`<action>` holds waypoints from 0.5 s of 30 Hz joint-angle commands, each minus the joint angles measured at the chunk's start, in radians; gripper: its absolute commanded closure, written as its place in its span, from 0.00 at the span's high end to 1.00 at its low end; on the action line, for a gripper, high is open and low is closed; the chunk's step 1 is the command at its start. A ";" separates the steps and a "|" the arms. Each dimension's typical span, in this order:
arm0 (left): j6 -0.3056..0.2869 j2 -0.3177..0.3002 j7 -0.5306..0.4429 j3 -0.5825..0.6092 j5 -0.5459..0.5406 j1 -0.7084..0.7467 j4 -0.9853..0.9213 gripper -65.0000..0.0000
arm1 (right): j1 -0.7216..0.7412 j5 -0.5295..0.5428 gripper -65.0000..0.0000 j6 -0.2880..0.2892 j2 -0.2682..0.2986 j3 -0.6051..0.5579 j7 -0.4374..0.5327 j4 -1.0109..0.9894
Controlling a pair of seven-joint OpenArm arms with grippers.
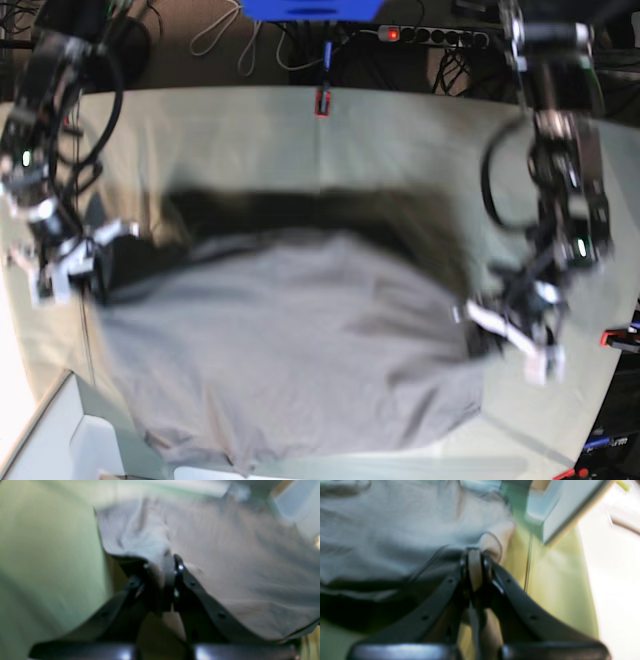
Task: Layout the t-shirt on the table in an organized manner, then fold the t-shirt properly
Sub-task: 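Lift the shirt with both grippers and fling it flat onto the table, then hold the shirt edge with both grippers and pull it taut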
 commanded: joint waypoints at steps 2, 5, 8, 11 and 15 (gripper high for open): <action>-0.009 0.003 -0.033 -0.047 -0.021 0.062 0.065 0.00 | -0.053 0.021 0.00 0.062 -0.015 0.040 0.040 0.036; -0.011 0.052 -0.033 -0.143 -0.021 0.148 0.087 0.00 | -0.128 0.021 0.00 0.063 -0.047 0.094 0.040 0.041; -0.012 0.084 -0.031 -0.243 -0.021 0.191 0.079 0.00 | -0.180 0.021 0.00 0.063 -0.066 0.121 0.040 0.041; -0.012 0.087 -0.031 -0.286 -0.021 0.217 0.079 0.00 | -0.211 0.018 0.00 0.063 -0.064 0.124 0.040 0.038; -0.012 0.081 -0.031 -0.295 -0.019 0.223 0.035 0.00 | -0.209 0.015 0.00 0.063 -0.063 0.124 0.038 0.028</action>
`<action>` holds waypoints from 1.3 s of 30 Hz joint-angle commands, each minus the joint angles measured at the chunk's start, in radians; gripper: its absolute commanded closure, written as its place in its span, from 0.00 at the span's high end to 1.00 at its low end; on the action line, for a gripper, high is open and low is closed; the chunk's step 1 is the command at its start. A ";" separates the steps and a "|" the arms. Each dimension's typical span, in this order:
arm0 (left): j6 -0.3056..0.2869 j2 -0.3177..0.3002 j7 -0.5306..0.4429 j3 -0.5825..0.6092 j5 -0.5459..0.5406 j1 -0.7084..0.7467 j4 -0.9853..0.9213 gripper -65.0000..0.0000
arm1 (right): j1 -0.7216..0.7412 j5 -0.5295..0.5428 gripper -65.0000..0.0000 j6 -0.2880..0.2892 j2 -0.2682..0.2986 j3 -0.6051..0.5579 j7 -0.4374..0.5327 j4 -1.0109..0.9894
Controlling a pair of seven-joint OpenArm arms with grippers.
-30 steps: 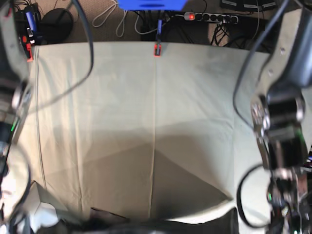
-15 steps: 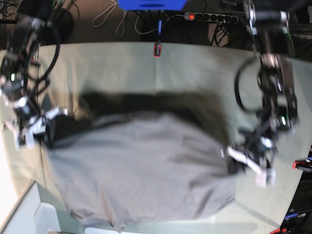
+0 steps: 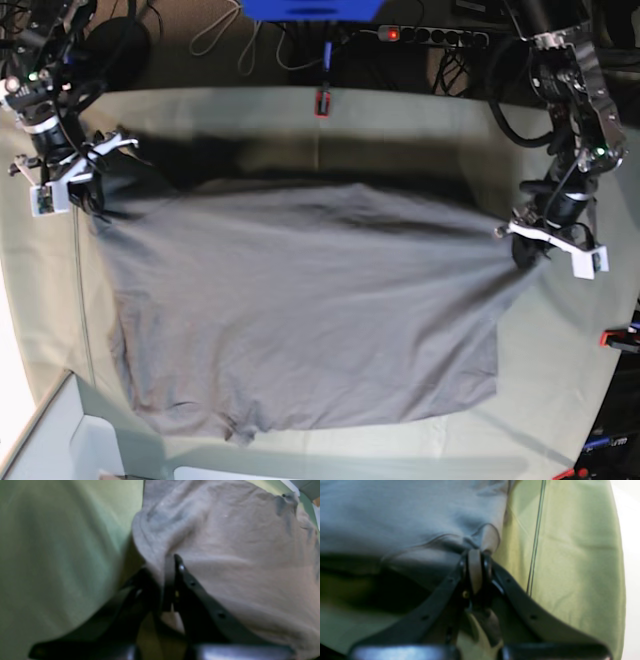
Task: Layout the t-shirt on the table in an organized manner, then fold the t-shirt properly
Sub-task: 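Hold the shirt edge with both grippers and pull it taut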
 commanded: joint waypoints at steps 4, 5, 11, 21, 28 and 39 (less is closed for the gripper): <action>-0.002 -0.037 -0.025 -0.004 -0.008 -0.016 -0.079 0.01 | 0.041 0.010 0.00 0.011 0.021 -0.002 0.020 -0.025; -0.002 -0.043 -0.025 0.000 -0.010 -0.019 -0.110 0.01 | 0.054 0.010 0.02 0.011 0.023 -0.004 0.019 -0.040; -0.003 -0.049 -0.017 -0.004 -0.010 -0.061 -0.228 0.03 | 0.140 -0.079 0.37 0.011 0.044 -0.002 0.019 -0.167; -0.003 -0.038 -0.023 -0.004 -0.010 -0.019 -0.228 0.66 | 0.134 -0.137 0.58 0.011 0.017 0.096 0.025 -0.183; -0.003 -0.040 -0.025 -0.007 -0.010 0.027 -0.234 0.77 | 0.056 -0.137 0.58 0.011 -0.003 0.099 0.026 -0.186; -0.003 -0.018 -0.025 -0.004 -0.005 -0.018 -0.280 0.77 | 0.013 -0.137 0.58 0.011 -0.035 0.092 0.026 -0.194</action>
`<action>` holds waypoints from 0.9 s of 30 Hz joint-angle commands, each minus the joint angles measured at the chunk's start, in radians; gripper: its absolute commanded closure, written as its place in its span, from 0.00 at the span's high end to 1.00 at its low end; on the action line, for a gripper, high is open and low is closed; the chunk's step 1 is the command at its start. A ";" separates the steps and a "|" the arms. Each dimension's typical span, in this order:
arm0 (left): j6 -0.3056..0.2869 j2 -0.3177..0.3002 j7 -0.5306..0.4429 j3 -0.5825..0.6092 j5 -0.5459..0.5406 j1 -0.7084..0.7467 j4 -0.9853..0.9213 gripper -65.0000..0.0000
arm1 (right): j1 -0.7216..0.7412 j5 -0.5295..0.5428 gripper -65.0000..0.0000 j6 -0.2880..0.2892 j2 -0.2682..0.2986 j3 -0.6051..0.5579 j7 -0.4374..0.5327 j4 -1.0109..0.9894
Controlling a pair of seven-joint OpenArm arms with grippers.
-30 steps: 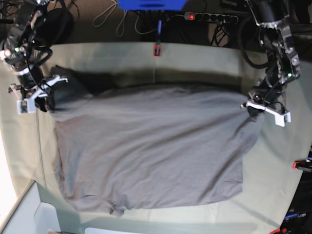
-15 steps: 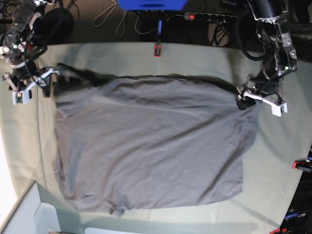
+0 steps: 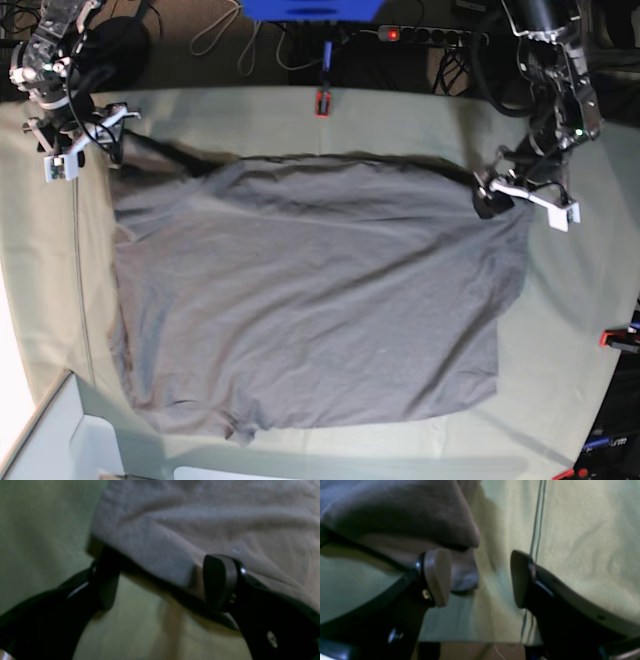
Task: Layout the t-shirt on the table in an organized manner, then fold the t-shirt properly
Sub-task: 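Hold the shirt edge with both grippers and pull it taut, then release and regrasp the shirt corner with the left gripper, smoothing it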
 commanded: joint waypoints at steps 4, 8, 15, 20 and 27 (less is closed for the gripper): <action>0.002 -0.019 -0.006 -0.001 -0.002 -0.073 -0.086 0.77 | -0.007 0.012 0.58 0.011 0.006 0.009 0.022 0.014; 0.002 -0.019 -0.006 -0.001 -0.002 -0.092 -0.120 0.77 | -0.039 0.012 0.59 0.011 0.006 -0.002 0.025 0.014; 0.002 -0.013 -0.006 -0.001 -0.004 -0.093 -0.123 0.76 | -0.010 0.009 0.59 0.011 0.006 -0.069 0.025 -0.032; 0.002 -0.011 -0.006 -0.001 -0.004 -0.090 -0.123 0.48 | 0.027 0.006 0.58 0.011 0.009 -0.069 0.023 -0.133; 0.002 -0.013 0.008 -0.001 -0.005 -0.082 -0.111 0.00 | 0.015 0.008 0.35 0.011 0.006 -0.077 0.023 -0.144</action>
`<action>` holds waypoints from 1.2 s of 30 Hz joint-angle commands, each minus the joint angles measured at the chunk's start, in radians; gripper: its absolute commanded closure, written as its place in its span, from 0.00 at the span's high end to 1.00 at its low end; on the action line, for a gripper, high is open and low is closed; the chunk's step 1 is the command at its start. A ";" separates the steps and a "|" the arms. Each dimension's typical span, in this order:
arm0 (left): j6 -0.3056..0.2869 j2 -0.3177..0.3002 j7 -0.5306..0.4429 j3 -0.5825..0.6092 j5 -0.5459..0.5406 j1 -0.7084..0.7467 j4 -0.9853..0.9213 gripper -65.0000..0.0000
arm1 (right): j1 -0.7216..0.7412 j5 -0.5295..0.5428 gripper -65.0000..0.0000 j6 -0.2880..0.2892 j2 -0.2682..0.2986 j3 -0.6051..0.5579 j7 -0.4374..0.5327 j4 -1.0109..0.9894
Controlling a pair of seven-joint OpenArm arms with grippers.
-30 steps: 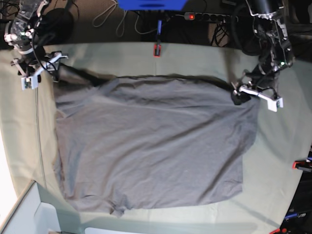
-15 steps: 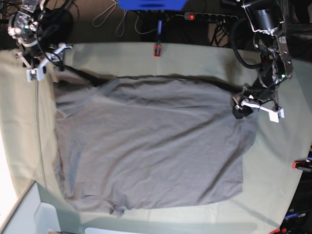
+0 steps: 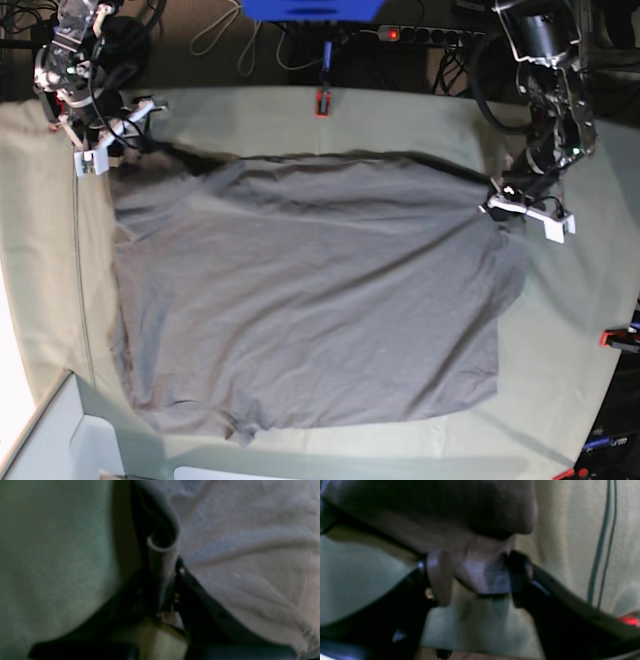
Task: Layout the t-shirt on the table in an organized manner, then fold the t-shirt properly
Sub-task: 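Release and regrasp the shirt corner with the left gripper, smoothing it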
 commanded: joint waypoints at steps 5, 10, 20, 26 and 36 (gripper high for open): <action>0.001 -0.012 0.092 -0.002 0.001 0.007 0.043 0.00 | -0.051 0.009 0.00 0.013 0.004 0.028 -0.003 0.068; 0.001 -0.012 0.117 -0.002 0.001 0.082 0.233 0.00 | -0.119 0.069 0.00 0.013 -0.032 0.110 -0.009 0.251; 0.009 -0.013 0.123 0.002 0.011 0.143 0.373 0.04 | -0.203 0.116 0.00 0.013 -0.065 0.100 -0.010 0.402; 0.010 -0.010 0.123 0.006 0.011 0.139 0.365 0.36 | -0.172 0.113 0.00 0.013 -0.060 0.067 -0.010 0.401; 0.245 0.036 0.110 0.083 0.009 0.025 0.333 0.37 | -0.126 0.113 0.00 0.013 -0.048 0.064 -0.010 0.382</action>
